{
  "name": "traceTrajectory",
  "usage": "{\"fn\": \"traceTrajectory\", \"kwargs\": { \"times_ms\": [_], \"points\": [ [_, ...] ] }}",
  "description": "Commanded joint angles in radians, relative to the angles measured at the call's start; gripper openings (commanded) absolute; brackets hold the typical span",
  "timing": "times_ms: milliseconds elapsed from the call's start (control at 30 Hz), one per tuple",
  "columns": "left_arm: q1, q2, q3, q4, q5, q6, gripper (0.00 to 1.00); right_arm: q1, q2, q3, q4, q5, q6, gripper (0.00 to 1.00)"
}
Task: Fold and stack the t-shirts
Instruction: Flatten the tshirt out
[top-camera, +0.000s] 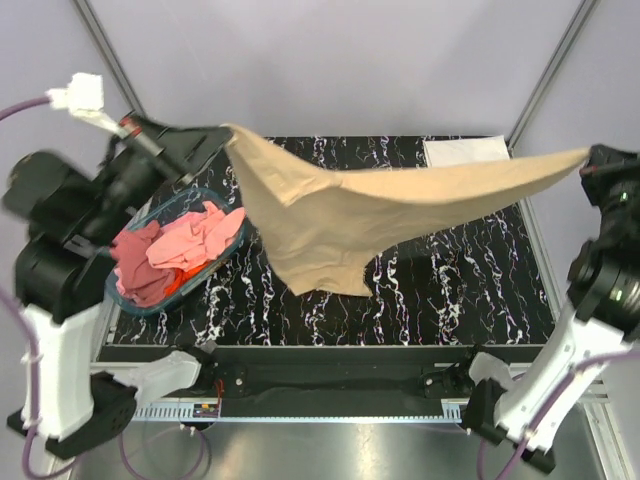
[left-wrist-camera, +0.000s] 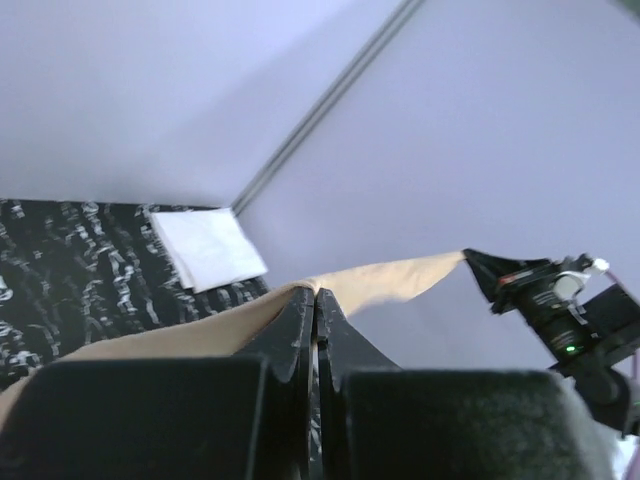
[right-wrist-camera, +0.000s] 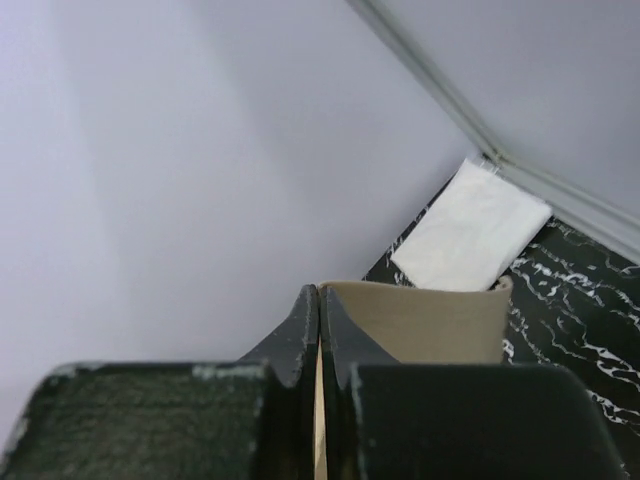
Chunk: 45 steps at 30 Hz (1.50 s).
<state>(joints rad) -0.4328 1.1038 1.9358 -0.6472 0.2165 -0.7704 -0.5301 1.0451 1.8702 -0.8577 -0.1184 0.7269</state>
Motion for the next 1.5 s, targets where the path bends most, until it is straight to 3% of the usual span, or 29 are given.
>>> {"fn": "traceTrajectory", "kwargs": {
  "times_ms": [0, 167, 433, 567, 667, 833, 1033, 1200, 1333, 1467],
  "points": [
    [0.000, -0.094, 0.008, 0.030, 0.064, -0.069, 0.00, -0.001, -0.112, 0.060, -0.096, 0.170, 0.003, 0.00],
    [0.000, -0.162, 0.078, 0.026, 0.101, -0.093, 0.00, -0.002, -0.178, 0.183, -0.144, 0.212, 0.029, 0.00],
    [-0.001, -0.127, 0.137, 0.024, 0.066, -0.043, 0.00, 0.001, -0.065, 0.463, -0.222, 0.275, -0.043, 0.00],
    [-0.001, -0.039, 0.137, 0.026, -0.020, 0.071, 0.00, -0.001, -0.002, 0.400, -0.201, 0.235, -0.046, 0.00],
    [0.000, 0.051, 0.143, 0.018, -0.129, 0.178, 0.00, -0.001, 0.004, 0.249, -0.072, 0.134, -0.024, 0.00],
    [0.014, 0.237, 0.259, 0.018, -0.195, 0.258, 0.00, 0.001, 0.145, 0.164, 0.051, 0.040, 0.017, 0.00],
    [0.077, 0.447, 0.367, 0.024, -0.142, 0.260, 0.00, -0.001, 0.418, 0.269, 0.051, -0.130, 0.074, 0.00],
    [0.173, 0.551, 0.405, 0.026, -0.014, 0.200, 0.00, -0.001, 0.572, 0.418, -0.024, -0.211, -0.012, 0.00],
    [0.203, 0.510, 0.400, 0.027, 0.026, 0.198, 0.00, -0.001, 0.632, 0.646, -0.135, -0.202, -0.087, 0.00],
    [0.204, 0.398, 0.368, 0.037, 0.044, 0.200, 0.00, -0.001, 0.552, 0.649, -0.178, -0.149, -0.130, 0.00]
  ]
}}
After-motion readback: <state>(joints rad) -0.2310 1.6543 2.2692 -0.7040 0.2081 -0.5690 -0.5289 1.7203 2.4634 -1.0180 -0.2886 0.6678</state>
